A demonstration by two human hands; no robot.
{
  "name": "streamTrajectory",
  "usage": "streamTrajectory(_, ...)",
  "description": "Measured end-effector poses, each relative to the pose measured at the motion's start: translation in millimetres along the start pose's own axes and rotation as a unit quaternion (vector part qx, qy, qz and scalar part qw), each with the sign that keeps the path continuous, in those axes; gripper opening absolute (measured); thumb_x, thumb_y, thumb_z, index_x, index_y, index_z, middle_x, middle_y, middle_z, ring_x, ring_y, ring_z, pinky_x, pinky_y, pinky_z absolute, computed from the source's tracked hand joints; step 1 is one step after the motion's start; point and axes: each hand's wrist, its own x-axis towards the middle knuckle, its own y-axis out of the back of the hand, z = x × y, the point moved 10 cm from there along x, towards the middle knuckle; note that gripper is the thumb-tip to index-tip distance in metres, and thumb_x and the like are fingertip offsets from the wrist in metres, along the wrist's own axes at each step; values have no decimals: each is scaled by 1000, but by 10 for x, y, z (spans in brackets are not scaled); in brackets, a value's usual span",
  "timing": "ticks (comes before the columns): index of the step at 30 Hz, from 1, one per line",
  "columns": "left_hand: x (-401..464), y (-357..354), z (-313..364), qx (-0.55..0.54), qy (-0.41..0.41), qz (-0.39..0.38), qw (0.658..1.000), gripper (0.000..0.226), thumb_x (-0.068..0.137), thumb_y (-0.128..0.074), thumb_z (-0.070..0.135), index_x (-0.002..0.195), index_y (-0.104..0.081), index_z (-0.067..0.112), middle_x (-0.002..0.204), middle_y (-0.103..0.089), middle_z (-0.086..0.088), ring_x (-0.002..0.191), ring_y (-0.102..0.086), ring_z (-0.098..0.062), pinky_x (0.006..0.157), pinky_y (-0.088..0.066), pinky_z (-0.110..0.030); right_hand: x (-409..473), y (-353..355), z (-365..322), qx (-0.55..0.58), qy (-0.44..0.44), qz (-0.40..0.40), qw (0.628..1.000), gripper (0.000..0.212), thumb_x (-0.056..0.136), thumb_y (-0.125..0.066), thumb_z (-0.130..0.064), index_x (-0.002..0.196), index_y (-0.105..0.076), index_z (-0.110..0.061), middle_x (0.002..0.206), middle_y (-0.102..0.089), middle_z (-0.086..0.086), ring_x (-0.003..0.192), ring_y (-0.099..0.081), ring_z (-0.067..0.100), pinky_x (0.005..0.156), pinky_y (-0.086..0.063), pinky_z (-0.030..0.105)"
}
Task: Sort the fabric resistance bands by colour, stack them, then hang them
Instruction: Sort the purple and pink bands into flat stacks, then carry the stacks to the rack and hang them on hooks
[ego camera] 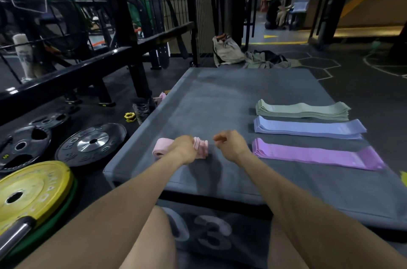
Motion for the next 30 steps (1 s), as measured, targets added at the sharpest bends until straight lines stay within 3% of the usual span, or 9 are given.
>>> streamTrajectory(3, -68, 143, 106, 10, 4, 49, 999, 23, 84, -51, 10, 105, -60, 4, 116, -59, -18, 107, -57, -35, 91, -48, -37, -145, 312, 52, -10, 12, 32, 999, 25, 90, -51, -4, 110, -67, -4, 116, -67, 12, 108, -61, 23, 90, -41, 23)
streamTrajectory(7, -147, 194, 450, -27, -35, 73, 996, 30, 85, -52, 10, 114, -59, 5, 126, -54, -18, 114, -54, -35, 97, -44, -37, -354, 734, 226, -17, 8, 73, 997, 25, 90, -50, -3, 110, -67, -4, 113, -67, 12, 104, -62, 25, 81, -41, 21)
streamTrajectory(11, -193, -37, 936, -97, -66, 56, 991, 30, 87, -56, 13, 116, -59, 5, 125, -58, -17, 114, -56, -31, 97, -44, -33, -485, 1034, 522, -63, -16, 89, 994, 28, 90, -49, -4, 111, -67, -7, 116, -66, 9, 111, -58, 27, 88, -42, 25)
streamTrajectory(14, -146, -309, 1254, -138, -70, 32, 987, 36, 89, -58, 21, 120, -55, 3, 127, -57, -17, 115, -54, -31, 97, -42, -33, -535, 1233, 811, -100, -51, 93, 989, 25, 91, -50, -10, 108, -67, -9, 114, -66, 13, 109, -57, 32, 89, -48, 36)
streamTrajectory(18, 29, -707, 1397, -179, -9, -4, 984, 47, 90, -57, 28, 125, -47, -3, 133, -49, -20, 121, -49, -33, 95, -39, -33, -519, 1443, 1142, -164, -76, 98, 979, 24, 90, -49, -11, 105, -68, -9, 111, -66, 14, 104, -59, 33, 85, -50, 36)
streamTrajectory(23, 216, -1012, 1369, -203, 51, -15, 978, 46, 88, -59, 32, 111, -57, -7, 117, -61, -21, 105, -59, -35, 77, -44, -35, -480, 1491, 1474, -216, -61, 100, 969, 24, 91, -50, -10, 107, -68, -9, 116, -60, 14, 107, -56, 33, 85, -46, 35)
streamTrajectory(28, 275, -987, 1424, -218, 77, -1, 973, 42, 90, -58, 30, 112, -55, -5, 121, -58, -19, 109, -56, -33, 81, -44, -34, -447, 1484, 1593, -196, -39, 116, 973, 18, 89, -55, -14, 101, -68, -11, 108, -57, 12, 101, -56, 31, 84, -47, 34)
streamTrajectory(30, 308, -969, 1365, -231, 90, 13, 969, 27, 89, -59, 22, 91, -55, -4, 114, -59, -21, 102, -57, -34, 80, -44, -36, -419, 1488, 1596, -187, -41, 116, 975, 17, 89, -55, -13, 99, -68, -11, 109, -57, 11, 101, -57, 30, 83, -47, 33)
